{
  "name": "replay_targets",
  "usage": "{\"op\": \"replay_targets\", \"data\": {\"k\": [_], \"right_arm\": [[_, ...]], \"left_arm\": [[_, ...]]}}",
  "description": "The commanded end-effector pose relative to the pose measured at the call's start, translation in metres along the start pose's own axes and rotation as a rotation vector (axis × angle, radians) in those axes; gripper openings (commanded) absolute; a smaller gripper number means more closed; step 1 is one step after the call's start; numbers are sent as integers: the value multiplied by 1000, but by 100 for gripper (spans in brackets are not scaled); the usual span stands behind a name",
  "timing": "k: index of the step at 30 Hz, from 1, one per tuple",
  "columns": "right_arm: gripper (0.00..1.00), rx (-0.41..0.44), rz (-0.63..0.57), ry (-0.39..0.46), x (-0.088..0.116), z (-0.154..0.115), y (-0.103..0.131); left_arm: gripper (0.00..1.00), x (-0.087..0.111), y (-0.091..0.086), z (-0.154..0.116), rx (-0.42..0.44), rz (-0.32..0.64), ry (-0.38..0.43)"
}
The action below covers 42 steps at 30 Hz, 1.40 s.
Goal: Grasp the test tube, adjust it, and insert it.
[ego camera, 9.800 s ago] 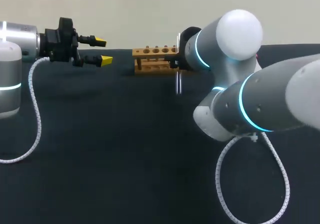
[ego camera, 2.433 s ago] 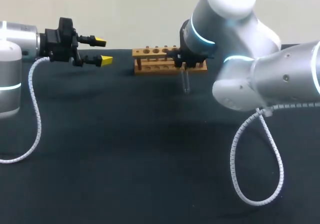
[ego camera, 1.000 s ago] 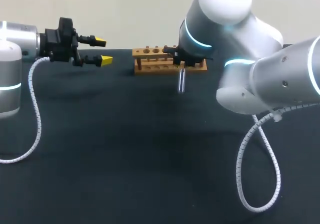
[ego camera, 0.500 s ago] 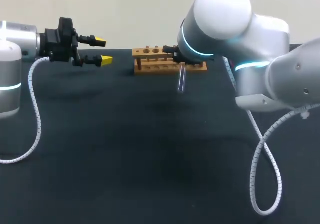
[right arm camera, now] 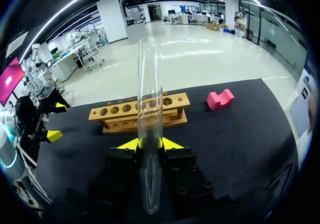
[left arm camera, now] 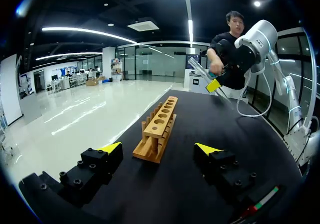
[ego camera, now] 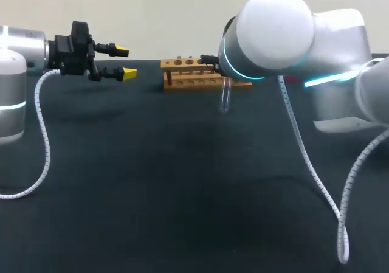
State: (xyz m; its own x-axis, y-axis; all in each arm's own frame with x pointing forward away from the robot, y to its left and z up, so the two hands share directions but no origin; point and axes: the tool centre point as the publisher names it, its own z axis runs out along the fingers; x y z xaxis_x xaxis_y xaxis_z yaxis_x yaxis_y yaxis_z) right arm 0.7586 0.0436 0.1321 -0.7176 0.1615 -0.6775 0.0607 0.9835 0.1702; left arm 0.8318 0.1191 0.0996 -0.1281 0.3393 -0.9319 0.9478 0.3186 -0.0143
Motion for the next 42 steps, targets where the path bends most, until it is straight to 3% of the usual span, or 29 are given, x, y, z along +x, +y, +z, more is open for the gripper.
{"op": "replay_targets", "data": {"k": [1,42], "right_arm": [[0,-11,3,-339,4,-8,-6],[0,-24,1,-353,2,-9,-6]], "left_arm": [[100,1,0,-1,-1,3,-4],[100,1,0,-1,-1,3,-4]]}}
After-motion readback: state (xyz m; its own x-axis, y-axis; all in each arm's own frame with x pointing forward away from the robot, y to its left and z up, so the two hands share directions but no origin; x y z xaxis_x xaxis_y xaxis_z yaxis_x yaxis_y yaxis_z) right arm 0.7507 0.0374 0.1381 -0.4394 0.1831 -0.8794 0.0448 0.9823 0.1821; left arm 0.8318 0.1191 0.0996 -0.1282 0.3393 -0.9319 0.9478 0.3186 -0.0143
